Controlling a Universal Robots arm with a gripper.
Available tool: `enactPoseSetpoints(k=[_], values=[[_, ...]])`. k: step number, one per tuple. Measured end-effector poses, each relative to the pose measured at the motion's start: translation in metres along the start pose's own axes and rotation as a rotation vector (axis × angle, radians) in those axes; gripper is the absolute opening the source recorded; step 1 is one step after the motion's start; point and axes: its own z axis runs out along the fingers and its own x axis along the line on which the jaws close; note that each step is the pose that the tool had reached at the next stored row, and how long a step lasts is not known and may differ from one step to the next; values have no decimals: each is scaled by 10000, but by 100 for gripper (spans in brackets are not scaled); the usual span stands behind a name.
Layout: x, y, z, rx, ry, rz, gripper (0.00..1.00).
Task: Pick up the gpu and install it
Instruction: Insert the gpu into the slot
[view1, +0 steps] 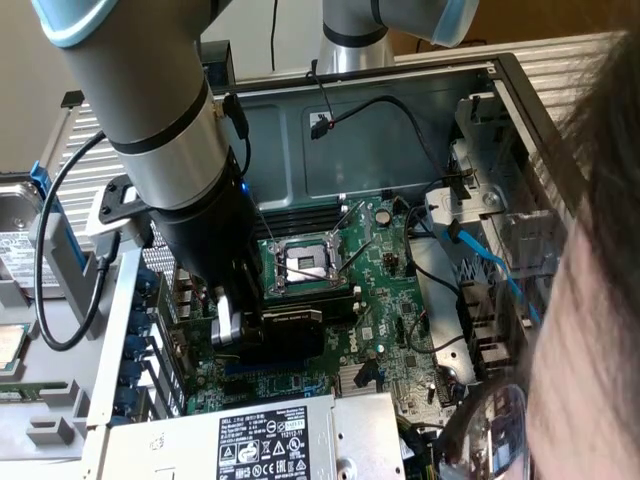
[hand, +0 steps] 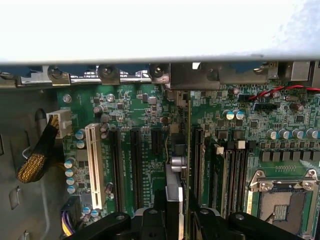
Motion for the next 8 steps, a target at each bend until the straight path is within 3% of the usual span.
enactPoseSetpoints(k=[8], values=[[1, 1, 0, 0, -9, -8, 27]])
